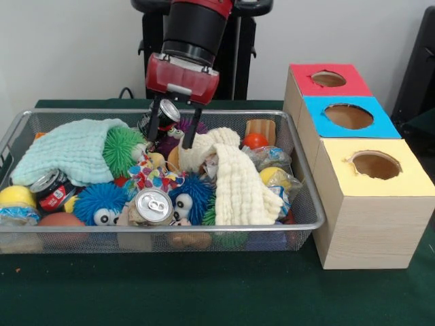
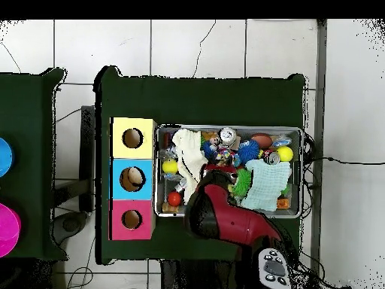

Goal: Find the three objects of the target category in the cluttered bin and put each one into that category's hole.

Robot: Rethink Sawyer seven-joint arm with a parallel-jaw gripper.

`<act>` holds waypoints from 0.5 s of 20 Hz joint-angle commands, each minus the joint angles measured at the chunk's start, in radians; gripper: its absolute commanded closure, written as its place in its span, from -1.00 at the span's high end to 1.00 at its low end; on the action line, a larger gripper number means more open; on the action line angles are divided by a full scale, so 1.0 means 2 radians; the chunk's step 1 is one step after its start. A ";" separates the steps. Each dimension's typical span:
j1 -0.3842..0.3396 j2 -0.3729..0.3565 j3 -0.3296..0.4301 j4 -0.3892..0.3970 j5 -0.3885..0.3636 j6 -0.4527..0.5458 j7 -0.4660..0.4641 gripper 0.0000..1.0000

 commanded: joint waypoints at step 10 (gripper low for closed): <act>-0.037 0.098 0.021 -0.059 0.006 -0.041 0.099 1.00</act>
